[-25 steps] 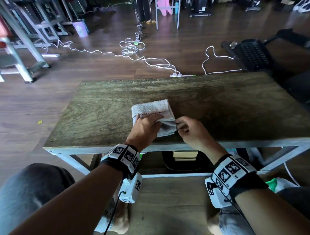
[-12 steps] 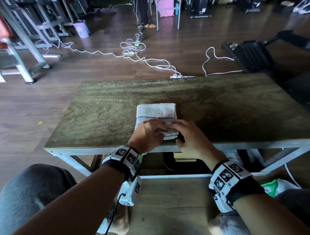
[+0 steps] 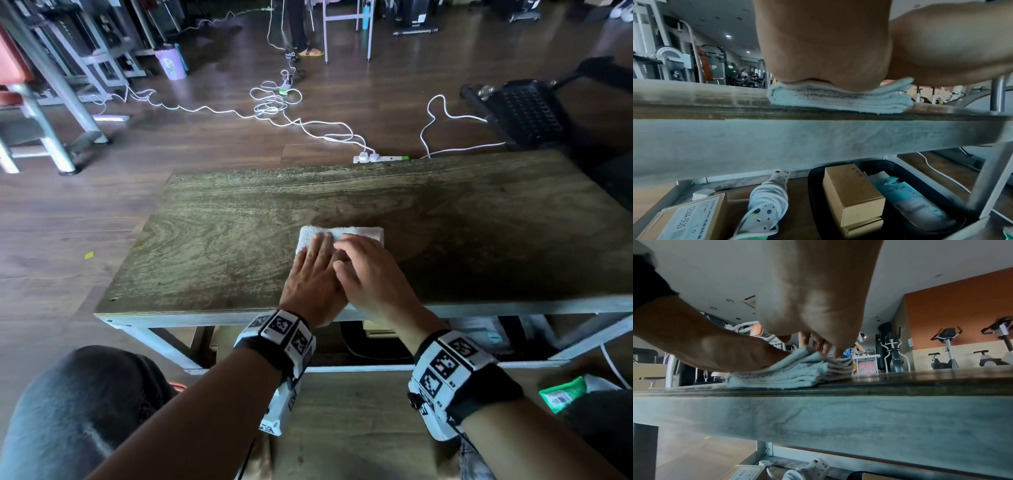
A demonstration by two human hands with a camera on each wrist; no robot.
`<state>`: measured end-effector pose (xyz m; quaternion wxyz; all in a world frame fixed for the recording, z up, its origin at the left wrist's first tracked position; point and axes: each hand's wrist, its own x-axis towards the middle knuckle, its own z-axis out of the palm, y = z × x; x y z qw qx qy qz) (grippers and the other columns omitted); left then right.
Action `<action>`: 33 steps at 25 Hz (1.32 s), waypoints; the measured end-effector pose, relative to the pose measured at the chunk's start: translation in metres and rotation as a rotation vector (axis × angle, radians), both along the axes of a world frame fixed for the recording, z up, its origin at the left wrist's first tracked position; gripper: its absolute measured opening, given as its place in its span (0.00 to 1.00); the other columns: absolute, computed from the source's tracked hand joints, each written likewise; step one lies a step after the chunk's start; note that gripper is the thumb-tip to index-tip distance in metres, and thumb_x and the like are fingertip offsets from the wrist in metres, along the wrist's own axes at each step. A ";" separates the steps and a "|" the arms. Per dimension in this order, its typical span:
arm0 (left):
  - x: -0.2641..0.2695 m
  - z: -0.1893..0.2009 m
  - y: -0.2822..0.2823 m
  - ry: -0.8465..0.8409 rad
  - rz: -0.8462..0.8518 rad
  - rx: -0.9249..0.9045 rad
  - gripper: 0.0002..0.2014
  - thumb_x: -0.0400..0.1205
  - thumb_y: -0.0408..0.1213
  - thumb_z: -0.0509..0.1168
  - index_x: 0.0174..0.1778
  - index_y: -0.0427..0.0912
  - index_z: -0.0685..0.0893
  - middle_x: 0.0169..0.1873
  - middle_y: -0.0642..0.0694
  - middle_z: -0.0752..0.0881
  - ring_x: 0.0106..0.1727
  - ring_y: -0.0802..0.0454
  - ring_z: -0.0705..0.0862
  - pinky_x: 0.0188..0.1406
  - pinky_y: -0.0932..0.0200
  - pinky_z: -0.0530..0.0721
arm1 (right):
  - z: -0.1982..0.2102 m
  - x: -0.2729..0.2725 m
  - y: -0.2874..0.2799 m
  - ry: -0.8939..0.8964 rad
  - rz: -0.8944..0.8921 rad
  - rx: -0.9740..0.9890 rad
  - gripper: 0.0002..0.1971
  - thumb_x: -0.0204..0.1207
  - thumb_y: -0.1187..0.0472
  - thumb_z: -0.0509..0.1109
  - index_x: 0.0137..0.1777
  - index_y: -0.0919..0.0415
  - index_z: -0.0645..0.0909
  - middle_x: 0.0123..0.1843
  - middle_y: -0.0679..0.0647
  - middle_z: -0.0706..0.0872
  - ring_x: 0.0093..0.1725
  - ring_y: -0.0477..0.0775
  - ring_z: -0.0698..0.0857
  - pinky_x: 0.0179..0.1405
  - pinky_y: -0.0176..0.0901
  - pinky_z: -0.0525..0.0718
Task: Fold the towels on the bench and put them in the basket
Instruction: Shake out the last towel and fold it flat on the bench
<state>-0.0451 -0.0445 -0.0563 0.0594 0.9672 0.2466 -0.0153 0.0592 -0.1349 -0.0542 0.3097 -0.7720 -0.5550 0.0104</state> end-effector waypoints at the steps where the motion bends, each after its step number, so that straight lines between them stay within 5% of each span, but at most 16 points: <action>1: -0.002 0.000 -0.002 0.002 -0.005 0.017 0.34 0.88 0.50 0.45 0.86 0.44 0.38 0.86 0.41 0.36 0.86 0.45 0.33 0.86 0.43 0.42 | -0.004 -0.002 0.003 0.034 0.011 -0.035 0.28 0.82 0.46 0.51 0.76 0.59 0.75 0.78 0.54 0.77 0.80 0.52 0.71 0.80 0.53 0.68; 4: -0.003 -0.005 0.002 0.019 -0.021 0.021 0.34 0.87 0.51 0.41 0.86 0.43 0.35 0.86 0.42 0.35 0.86 0.45 0.32 0.86 0.43 0.43 | -0.017 -0.003 0.005 0.064 0.007 -0.167 0.34 0.84 0.42 0.41 0.87 0.57 0.58 0.89 0.52 0.58 0.88 0.45 0.50 0.88 0.47 0.45; 6: -0.005 -0.008 0.011 -0.003 -0.020 -0.028 0.35 0.84 0.53 0.35 0.86 0.46 0.36 0.86 0.45 0.36 0.86 0.48 0.33 0.86 0.44 0.44 | -0.016 -0.001 0.007 0.074 0.002 -0.212 0.37 0.83 0.40 0.36 0.88 0.57 0.52 0.90 0.52 0.53 0.88 0.45 0.46 0.86 0.43 0.39; 10: -0.007 -0.011 0.020 -0.068 0.003 -0.142 0.28 0.90 0.52 0.40 0.86 0.57 0.40 0.86 0.54 0.38 0.86 0.53 0.35 0.86 0.45 0.42 | -0.018 0.000 0.009 0.039 -0.042 -0.237 0.38 0.82 0.38 0.33 0.88 0.56 0.50 0.90 0.51 0.51 0.88 0.46 0.44 0.87 0.46 0.40; 13: -0.011 -0.012 0.030 -0.110 0.077 -0.264 0.25 0.89 0.55 0.39 0.84 0.67 0.43 0.86 0.61 0.39 0.86 0.56 0.35 0.85 0.47 0.42 | -0.020 0.002 0.006 0.123 -0.148 -0.291 0.35 0.87 0.42 0.44 0.89 0.59 0.43 0.90 0.53 0.42 0.88 0.48 0.39 0.88 0.51 0.43; 17: -0.018 -0.017 0.040 -0.097 0.221 -0.284 0.31 0.85 0.64 0.38 0.84 0.66 0.39 0.86 0.54 0.35 0.86 0.50 0.37 0.86 0.44 0.43 | -0.013 0.002 -0.002 0.234 -0.329 -0.404 0.43 0.86 0.37 0.50 0.87 0.67 0.40 0.89 0.63 0.35 0.88 0.60 0.36 0.86 0.53 0.39; 21: -0.016 -0.014 0.040 -0.080 0.405 -0.401 0.42 0.81 0.67 0.47 0.86 0.48 0.45 0.87 0.45 0.42 0.87 0.49 0.41 0.86 0.40 0.45 | -0.007 0.005 0.001 0.313 -0.368 -0.375 0.35 0.87 0.45 0.55 0.84 0.70 0.55 0.88 0.68 0.46 0.88 0.65 0.43 0.87 0.57 0.42; 23: -0.013 -0.006 0.038 -0.169 0.479 -0.408 0.43 0.77 0.66 0.57 0.81 0.41 0.59 0.82 0.39 0.59 0.84 0.43 0.57 0.83 0.41 0.58 | -0.004 0.006 0.006 0.335 -0.399 -0.307 0.27 0.83 0.51 0.61 0.75 0.68 0.67 0.85 0.70 0.56 0.86 0.68 0.51 0.86 0.61 0.49; 26: -0.016 0.014 0.045 -0.391 0.557 -0.505 0.24 0.75 0.45 0.70 0.63 0.37 0.78 0.59 0.38 0.83 0.60 0.40 0.83 0.55 0.51 0.84 | 0.005 -0.004 0.016 0.428 -0.425 -0.304 0.20 0.75 0.52 0.66 0.64 0.61 0.75 0.77 0.64 0.68 0.81 0.68 0.61 0.82 0.62 0.57; 29: -0.030 0.036 0.050 -0.607 0.588 -0.724 0.07 0.76 0.33 0.68 0.49 0.39 0.80 0.40 0.43 0.86 0.38 0.47 0.85 0.31 0.57 0.80 | 0.017 -0.019 0.026 0.623 -0.404 0.014 0.13 0.72 0.55 0.68 0.54 0.56 0.76 0.54 0.56 0.86 0.59 0.63 0.85 0.60 0.53 0.82; 31: -0.043 0.050 0.054 -0.737 0.583 -0.909 0.06 0.77 0.27 0.68 0.47 0.38 0.80 0.36 0.43 0.87 0.31 0.49 0.83 0.27 0.56 0.78 | 0.026 -0.035 0.029 0.903 -0.311 0.230 0.13 0.78 0.66 0.67 0.61 0.57 0.73 0.47 0.48 0.85 0.46 0.49 0.86 0.43 0.39 0.82; 33: -0.057 0.063 0.058 -0.832 0.569 -0.945 0.08 0.78 0.24 0.69 0.50 0.36 0.79 0.34 0.46 0.89 0.26 0.52 0.84 0.21 0.59 0.79 | 0.036 -0.048 0.031 1.050 -0.225 0.302 0.19 0.80 0.72 0.65 0.67 0.59 0.66 0.50 0.47 0.81 0.46 0.42 0.82 0.41 0.34 0.79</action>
